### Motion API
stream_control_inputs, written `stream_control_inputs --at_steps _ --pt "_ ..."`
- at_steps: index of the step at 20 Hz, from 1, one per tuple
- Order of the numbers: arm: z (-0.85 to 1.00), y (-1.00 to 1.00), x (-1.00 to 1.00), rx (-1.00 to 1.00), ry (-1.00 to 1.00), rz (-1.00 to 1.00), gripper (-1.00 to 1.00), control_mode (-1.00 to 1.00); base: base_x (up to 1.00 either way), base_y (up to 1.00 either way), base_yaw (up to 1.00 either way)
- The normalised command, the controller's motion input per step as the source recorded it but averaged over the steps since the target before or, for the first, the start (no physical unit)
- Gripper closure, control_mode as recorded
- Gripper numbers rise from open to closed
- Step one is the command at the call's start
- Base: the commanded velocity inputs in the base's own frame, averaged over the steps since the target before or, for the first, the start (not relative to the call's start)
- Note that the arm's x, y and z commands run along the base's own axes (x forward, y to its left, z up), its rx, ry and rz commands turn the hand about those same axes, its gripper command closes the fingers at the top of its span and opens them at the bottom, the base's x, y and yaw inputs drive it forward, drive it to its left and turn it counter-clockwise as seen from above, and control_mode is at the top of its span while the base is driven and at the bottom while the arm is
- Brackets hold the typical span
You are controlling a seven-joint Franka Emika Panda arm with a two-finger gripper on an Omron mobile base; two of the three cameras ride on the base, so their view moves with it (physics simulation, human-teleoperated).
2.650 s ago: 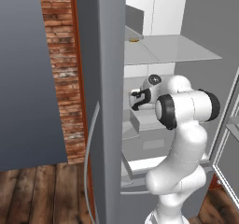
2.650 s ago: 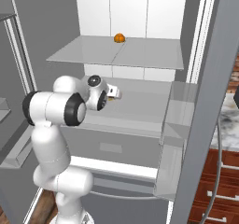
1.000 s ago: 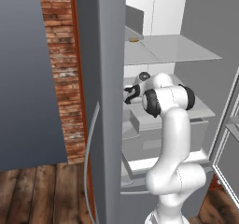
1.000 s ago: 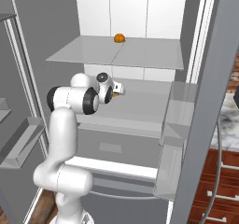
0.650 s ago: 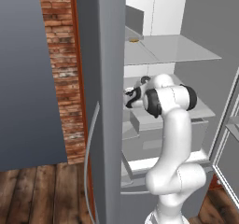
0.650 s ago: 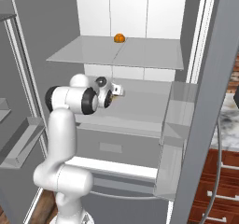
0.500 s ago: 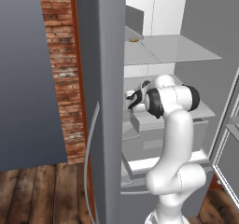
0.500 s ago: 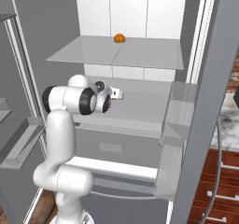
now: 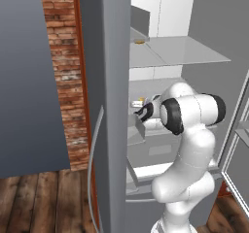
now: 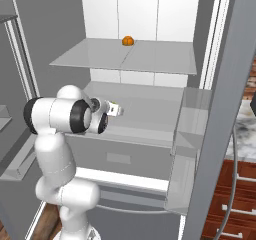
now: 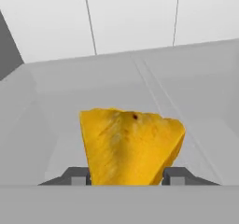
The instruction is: Pick the cheese from the fridge and the cheese grater from the cabinet and place them next to the salad bowl.
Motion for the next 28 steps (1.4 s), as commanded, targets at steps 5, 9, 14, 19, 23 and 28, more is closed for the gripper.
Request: stream_control_inputs --at_steps 5,9,14,19,23,28 --pt "0.38 0.0 -1.0 0.1 -0.18 0.0 1.0 -1.0 0.0 0.0 0.0" --pt "0.88 -0.06 -1.0 0.19 0.01 0.0 1.0 -1.0 0.0 0.0 0.0" --pt "0.98 -0.2 -1.0 0.29 0.09 -0.06 1.0 -1.0 0.0 0.0 0.0" --pt "1.0 -0.18 -0.94 0.28 0.17 -0.18 1.0 -1.0 0.0 0.0 0.0" --pt "0.81 0.0 -0.72 0.04 0.33 -0.14 1.0 -1.0 0.0 0.0 0.0" --pt "0.57 0.0 -0.71 0.0 0.34 -0.05 1.0 -1.0 0.0 0.0 0.0"
